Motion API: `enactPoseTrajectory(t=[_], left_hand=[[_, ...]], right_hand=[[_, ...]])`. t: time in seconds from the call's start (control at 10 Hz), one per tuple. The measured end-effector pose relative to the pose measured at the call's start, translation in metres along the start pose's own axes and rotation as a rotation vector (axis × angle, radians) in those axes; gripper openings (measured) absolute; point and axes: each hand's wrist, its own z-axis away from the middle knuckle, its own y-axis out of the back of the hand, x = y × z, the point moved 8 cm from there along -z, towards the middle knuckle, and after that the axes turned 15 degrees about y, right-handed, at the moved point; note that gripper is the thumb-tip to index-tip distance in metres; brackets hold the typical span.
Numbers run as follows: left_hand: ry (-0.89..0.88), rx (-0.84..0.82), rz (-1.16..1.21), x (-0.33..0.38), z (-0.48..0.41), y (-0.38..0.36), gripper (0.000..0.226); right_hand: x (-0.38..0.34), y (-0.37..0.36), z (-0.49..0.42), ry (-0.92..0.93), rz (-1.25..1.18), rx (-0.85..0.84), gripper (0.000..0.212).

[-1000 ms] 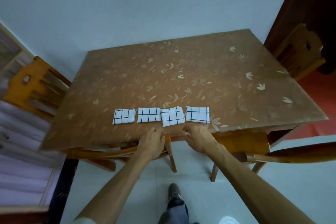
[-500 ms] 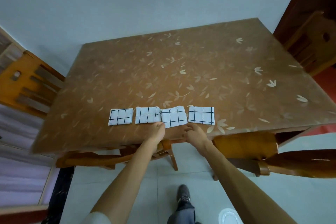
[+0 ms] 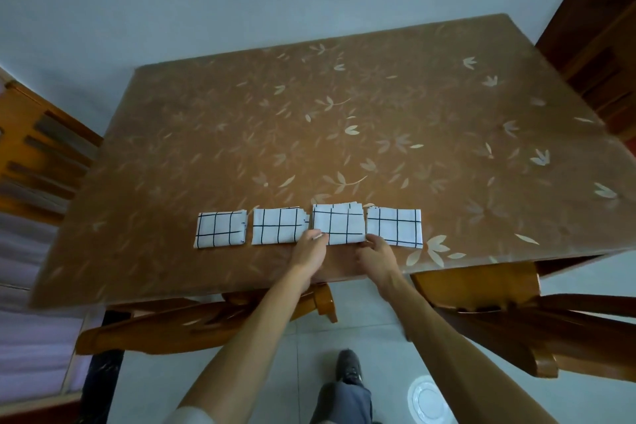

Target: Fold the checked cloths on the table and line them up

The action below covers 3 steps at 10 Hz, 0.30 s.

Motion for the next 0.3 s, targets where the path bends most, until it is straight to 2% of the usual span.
enactPoseTrajectory(t=[0.1,0.2,0.3], left_hand=[[0.003,0.013,0.004,0.004,-0.004,-0.001,0.041],[0.006,0.029,-0.013,0.0,-0.001,0.0,0.041],[-0.011,0.08,-0.066,-0.002,0.007,0.007,0.041]], right_hand=[[0.0,0.0,-0.005,0.005,0.017,-0.028,0.04],[0.005,0.005,-0.008,-0.03,0.018,-0.038,0.05],[-0.001,0.019,-0.001,-0.039,0.146,-0.022,0.053]])
